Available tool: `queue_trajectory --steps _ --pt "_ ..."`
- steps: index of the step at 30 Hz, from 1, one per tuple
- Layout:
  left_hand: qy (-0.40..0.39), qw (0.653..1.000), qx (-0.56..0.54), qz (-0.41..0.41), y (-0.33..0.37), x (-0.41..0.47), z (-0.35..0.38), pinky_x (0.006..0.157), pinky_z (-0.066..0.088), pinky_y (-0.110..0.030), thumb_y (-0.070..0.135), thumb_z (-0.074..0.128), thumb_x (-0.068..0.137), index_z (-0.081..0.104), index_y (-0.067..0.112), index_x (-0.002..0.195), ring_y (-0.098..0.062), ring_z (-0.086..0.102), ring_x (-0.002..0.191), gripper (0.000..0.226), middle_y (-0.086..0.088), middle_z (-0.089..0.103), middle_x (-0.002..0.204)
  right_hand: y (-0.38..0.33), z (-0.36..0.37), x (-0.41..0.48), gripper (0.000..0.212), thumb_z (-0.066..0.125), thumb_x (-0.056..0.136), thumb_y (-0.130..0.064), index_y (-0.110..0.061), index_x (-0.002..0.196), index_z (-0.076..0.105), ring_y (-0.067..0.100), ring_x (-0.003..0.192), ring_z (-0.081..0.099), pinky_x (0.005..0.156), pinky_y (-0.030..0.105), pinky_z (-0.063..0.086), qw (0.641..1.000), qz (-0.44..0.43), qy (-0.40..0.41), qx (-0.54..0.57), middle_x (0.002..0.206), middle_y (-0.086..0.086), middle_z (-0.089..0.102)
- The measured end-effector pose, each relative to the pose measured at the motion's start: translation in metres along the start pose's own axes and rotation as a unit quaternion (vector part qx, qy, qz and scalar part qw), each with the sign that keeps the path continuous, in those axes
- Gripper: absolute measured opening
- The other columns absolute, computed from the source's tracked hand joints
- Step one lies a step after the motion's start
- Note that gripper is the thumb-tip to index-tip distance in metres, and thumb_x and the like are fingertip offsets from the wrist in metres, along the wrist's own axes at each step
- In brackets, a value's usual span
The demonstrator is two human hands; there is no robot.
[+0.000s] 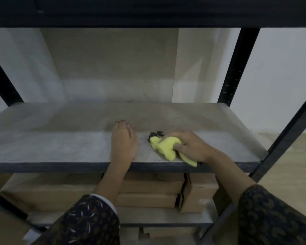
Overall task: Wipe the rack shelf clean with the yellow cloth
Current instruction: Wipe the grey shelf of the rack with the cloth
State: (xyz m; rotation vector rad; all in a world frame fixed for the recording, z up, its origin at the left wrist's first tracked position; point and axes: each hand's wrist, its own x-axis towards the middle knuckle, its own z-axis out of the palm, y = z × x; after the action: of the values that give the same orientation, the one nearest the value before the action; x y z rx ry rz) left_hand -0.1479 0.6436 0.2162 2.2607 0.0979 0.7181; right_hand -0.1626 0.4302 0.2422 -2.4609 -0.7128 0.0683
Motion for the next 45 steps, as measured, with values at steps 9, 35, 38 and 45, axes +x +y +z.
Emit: queue_trajectory --steps 9,35,38,45 --pt "-0.031 0.999 0.024 0.012 0.000 -0.003 0.004 0.071 0.028 -0.023 0.014 0.035 0.099 0.054 -0.002 0.095 -0.018 0.040 0.081 0.025 -0.014 0.051 0.094 0.058 -0.036 0.027 0.058 0.037 0.093 -0.014 -0.020 0.149 0.023 0.027 0.148 0.013 0.117 0.055 0.007 0.905 0.385 0.138 -0.117 0.158 0.006 0.024" --pt "-0.059 0.995 0.084 0.010 0.001 -0.004 0.005 0.089 0.043 -0.032 0.008 0.041 0.093 0.055 -0.001 0.106 -0.022 0.046 0.101 0.021 -0.010 0.048 0.111 0.084 -0.034 0.095 0.074 0.035 0.094 -0.052 -0.008 0.151 0.018 0.036 0.146 0.011 0.119 0.050 0.006 0.899 0.400 0.154 -0.086 0.159 0.019 0.010" --pt "-0.057 0.996 0.069 0.004 0.003 -0.005 0.005 0.088 0.042 -0.031 0.008 0.042 0.093 0.055 0.001 0.101 -0.022 0.047 0.099 0.017 -0.009 0.047 0.108 0.082 -0.029 0.125 0.085 0.034 0.091 -0.063 -0.003 0.150 0.021 0.038 0.143 0.019 0.116 0.046 0.015 0.912 0.366 0.167 -0.076 0.156 0.022 0.017" --pt "-0.034 0.998 0.050 0.008 0.003 -0.006 0.004 0.081 0.037 -0.024 0.004 0.041 0.092 0.054 0.005 0.094 -0.015 0.041 0.088 0.014 -0.003 0.045 0.098 0.079 -0.025 0.143 0.032 0.051 0.080 -0.040 -0.016 0.092 0.067 0.030 0.101 0.059 0.094 0.048 0.045 0.990 0.130 0.043 0.041 0.106 0.007 0.064"
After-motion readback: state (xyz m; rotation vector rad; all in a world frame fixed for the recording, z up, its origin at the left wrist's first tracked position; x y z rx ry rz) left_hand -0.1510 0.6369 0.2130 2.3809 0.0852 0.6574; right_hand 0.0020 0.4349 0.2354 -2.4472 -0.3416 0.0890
